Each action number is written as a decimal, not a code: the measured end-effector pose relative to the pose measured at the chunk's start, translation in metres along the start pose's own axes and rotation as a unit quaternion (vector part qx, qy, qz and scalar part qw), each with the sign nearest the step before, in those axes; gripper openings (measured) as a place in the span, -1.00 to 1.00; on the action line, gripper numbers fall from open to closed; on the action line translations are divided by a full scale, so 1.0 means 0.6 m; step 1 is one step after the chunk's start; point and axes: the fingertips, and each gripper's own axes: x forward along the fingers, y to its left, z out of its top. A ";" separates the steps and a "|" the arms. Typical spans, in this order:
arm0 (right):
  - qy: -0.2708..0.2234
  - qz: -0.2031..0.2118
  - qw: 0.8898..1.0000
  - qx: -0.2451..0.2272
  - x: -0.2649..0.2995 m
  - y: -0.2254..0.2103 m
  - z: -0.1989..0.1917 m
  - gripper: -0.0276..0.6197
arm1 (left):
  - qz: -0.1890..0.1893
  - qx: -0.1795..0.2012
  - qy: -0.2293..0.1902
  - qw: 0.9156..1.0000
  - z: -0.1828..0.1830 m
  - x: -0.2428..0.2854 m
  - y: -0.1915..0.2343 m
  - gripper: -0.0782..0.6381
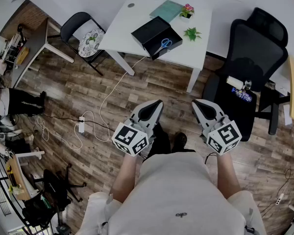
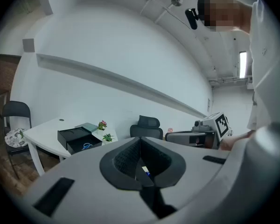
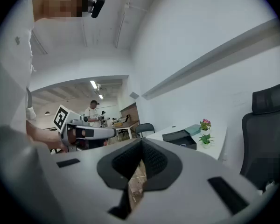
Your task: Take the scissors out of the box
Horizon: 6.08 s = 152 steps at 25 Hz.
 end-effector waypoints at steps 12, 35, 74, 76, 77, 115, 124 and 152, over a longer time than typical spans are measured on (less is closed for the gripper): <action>0.012 0.029 0.999 -0.039 -0.006 0.037 -0.010 -0.90 | 0.027 -0.007 -0.013 1.000 -0.002 -0.018 -0.016 -0.73; 0.021 0.009 1.000 0.003 0.093 -0.028 -0.002 -0.61 | 0.021 0.004 0.003 1.000 0.016 0.032 0.101 -0.52; 0.062 -0.082 0.994 0.035 0.349 -0.122 0.021 -0.62 | -0.034 -0.007 0.050 0.998 0.033 0.115 0.394 -0.47; 0.062 -0.078 0.994 0.035 0.357 -0.130 0.024 -0.62 | -0.032 -0.009 0.054 0.998 0.033 0.122 0.399 -0.47; 0.061 -0.076 0.995 0.035 0.360 -0.134 0.026 -0.62 | -0.031 -0.009 0.055 0.998 0.034 0.127 0.401 -0.47; 0.069 0.011 0.996 0.046 0.454 -0.443 0.073 -0.63 | 0.023 -0.007 0.160 0.987 0.001 0.469 0.466 -0.47; 0.084 -0.010 0.994 0.070 0.455 -0.470 0.049 -0.64 | 0.008 -0.001 0.210 0.978 -0.049 0.519 0.497 -0.47; 0.132 -0.025 0.985 0.110 0.505 -0.517 -0.021 -0.64 | 0.012 0.009 0.411 0.912 -0.251 0.598 0.585 -0.48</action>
